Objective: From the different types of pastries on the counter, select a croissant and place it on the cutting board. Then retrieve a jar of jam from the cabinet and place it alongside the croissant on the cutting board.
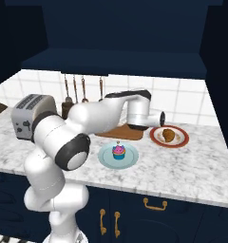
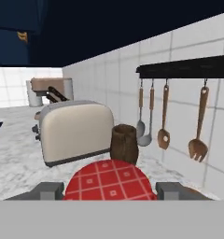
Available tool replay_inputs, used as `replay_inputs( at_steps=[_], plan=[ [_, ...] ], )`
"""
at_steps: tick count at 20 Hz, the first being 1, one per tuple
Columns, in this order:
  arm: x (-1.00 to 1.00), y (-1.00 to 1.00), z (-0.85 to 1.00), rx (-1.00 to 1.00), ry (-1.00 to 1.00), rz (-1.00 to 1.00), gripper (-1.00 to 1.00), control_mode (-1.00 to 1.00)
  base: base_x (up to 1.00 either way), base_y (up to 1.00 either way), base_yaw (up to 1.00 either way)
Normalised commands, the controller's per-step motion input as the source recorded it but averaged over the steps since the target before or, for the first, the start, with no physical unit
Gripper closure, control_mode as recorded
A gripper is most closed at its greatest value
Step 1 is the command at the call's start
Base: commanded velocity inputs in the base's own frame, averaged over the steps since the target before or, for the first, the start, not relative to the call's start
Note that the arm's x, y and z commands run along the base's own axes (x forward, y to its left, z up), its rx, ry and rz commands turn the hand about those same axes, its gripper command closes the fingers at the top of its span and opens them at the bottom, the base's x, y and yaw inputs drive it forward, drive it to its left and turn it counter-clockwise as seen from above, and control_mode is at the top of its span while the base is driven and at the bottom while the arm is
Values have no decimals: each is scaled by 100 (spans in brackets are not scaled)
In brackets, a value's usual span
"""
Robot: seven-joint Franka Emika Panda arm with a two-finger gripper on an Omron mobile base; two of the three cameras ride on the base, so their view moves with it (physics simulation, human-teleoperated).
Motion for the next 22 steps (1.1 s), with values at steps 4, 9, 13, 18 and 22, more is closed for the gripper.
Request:
replay_inputs(
  at_steps=[4,9,13,18,22],
  plan=[
    [-22,43,0,0,-1,6,100,-100,0,0,0],
    [-7,42,0,0,-1,8,100,-100,0,0,0],
    [0,15,-7,-1,0,13,100,-100,0,0,0],
    [22,4,-34,-9,-7,14,100,-100,0,0,0],
    [30,17,-9,-7,-3,10,100,-100,0,0,0]
  ],
)
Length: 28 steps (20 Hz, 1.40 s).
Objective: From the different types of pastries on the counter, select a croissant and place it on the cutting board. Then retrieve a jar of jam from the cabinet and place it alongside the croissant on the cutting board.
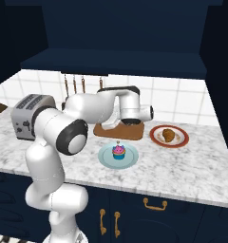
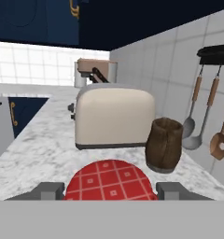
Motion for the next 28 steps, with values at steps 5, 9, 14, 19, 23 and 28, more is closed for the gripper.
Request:
replay_inputs(
  at_steps=[5,9,14,19,23,28],
  plan=[
    [28,0,-10,-4,-2,9,100,-100,0,0,0],
    [28,0,-34,-2,0,8,100,-100,0,0,0],
    [40,0,-25,0,0,8,100,-100,0,0,0],
    [56,-1,-28,0,0,8,100,-100,0,0,0],
    [98,-6,-33,0,0,6,100,-100,0,0,0],
    [52,0,-32,0,0,7,100,-100,0,0,0]
  ],
)
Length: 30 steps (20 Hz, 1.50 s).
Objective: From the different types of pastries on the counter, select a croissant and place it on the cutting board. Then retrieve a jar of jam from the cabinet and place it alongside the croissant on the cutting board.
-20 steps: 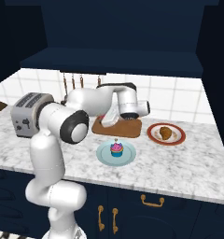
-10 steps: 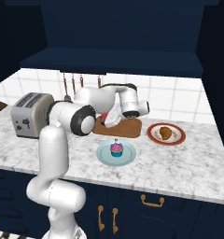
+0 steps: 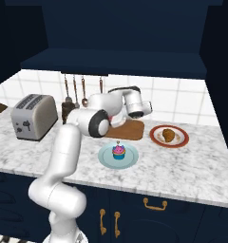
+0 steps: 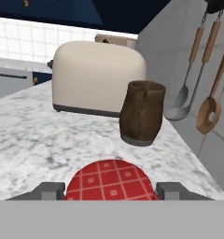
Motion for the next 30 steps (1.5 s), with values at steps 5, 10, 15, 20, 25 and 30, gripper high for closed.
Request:
replay_inputs(
  at_steps=[5,10,15,20,25,30],
  plan=[
    [33,0,-43,0,0,8,100,-100,0,0,0],
    [21,24,-13,0,0,0,100,-100,0,0,0],
    [37,22,-10,0,0,-5,100,-100,0,0,0],
    [38,0,-40,0,0,0,100,-100,0,0,0],
    [24,0,-35,0,0,0,100,-100,0,0,0],
    [-13,0,-17,1,8,0,100,-100,0,0,0]
  ],
)
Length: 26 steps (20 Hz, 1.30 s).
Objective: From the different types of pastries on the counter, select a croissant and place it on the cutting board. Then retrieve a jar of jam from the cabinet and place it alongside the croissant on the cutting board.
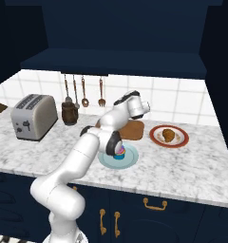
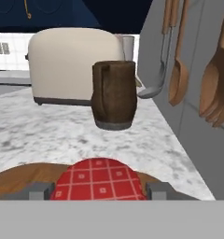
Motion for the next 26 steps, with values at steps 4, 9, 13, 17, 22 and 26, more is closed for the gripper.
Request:
replay_inputs(
  at_steps=[4,9,13,17,22,26],
  plan=[
    [-47,0,-6,3,9,0,100,-100,0,0,0],
    [-39,19,-26,0,8,0,-100,-100,0,0,0],
    [-12,24,-29,0,-2,0,-100,-100,0,0,0],
    [-7,6,-7,0,-15,0,-100,-100,0,0,0],
    [-29,0,19,2,-13,0,-100,-100,0,0,0],
    [-49,0,58,9,-1,0,-100,-100,0,0,0]
  ],
)
